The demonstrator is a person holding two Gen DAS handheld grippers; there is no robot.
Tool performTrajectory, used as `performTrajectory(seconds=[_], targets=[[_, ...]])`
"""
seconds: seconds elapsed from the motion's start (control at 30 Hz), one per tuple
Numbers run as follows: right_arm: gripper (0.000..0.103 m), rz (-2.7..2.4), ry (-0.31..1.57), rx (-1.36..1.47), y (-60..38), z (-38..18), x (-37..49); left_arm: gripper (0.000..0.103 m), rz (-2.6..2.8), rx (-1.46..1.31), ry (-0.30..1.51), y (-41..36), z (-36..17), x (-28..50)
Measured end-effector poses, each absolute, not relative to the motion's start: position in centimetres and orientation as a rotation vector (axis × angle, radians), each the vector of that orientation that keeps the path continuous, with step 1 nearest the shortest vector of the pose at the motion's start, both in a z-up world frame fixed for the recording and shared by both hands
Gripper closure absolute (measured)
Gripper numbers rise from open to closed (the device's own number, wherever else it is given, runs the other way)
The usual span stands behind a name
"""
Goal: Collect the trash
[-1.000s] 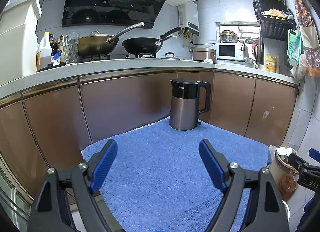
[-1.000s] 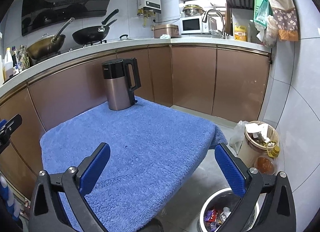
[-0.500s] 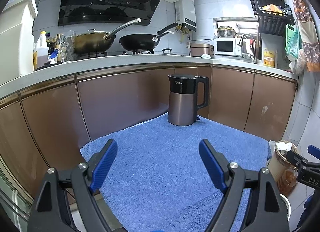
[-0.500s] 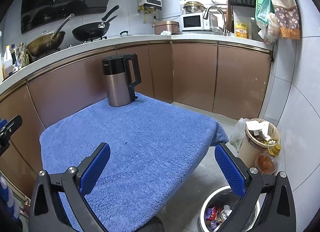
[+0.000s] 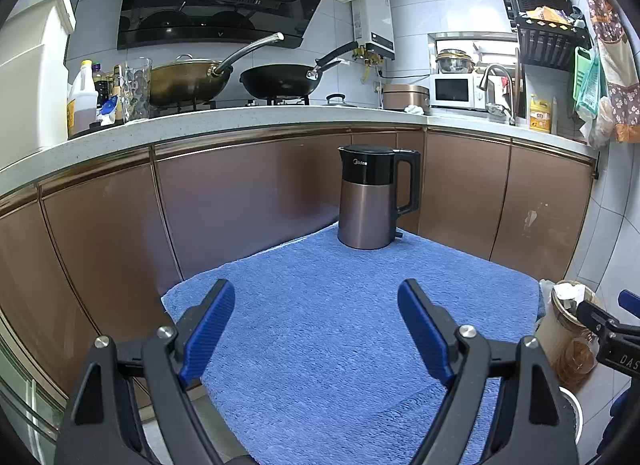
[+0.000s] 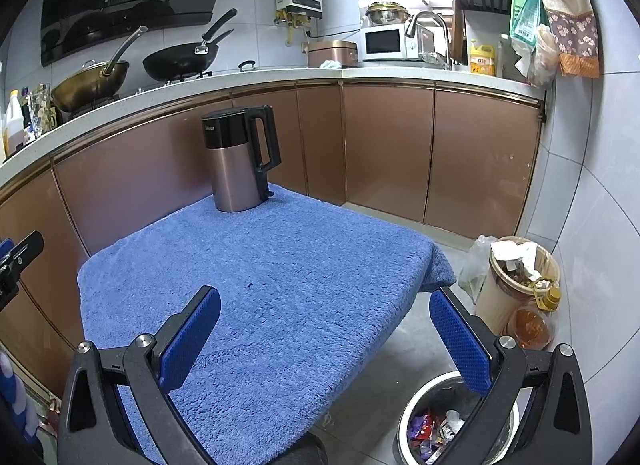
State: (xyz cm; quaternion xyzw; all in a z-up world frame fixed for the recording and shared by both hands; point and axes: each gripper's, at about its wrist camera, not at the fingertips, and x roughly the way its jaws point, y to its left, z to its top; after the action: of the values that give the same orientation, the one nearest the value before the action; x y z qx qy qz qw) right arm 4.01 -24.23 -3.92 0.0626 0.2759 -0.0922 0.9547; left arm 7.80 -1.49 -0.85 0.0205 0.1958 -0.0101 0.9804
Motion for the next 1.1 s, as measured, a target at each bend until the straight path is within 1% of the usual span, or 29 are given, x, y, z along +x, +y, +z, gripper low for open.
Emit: performTrajectory(seconds=[1.1], targets=[[0.0, -0.253, 0.514, 0.105, -24.8, -2.9, 3.4, 0.02, -0.038, 0.039, 0.402, -1.2, -1.0, 8.1]])
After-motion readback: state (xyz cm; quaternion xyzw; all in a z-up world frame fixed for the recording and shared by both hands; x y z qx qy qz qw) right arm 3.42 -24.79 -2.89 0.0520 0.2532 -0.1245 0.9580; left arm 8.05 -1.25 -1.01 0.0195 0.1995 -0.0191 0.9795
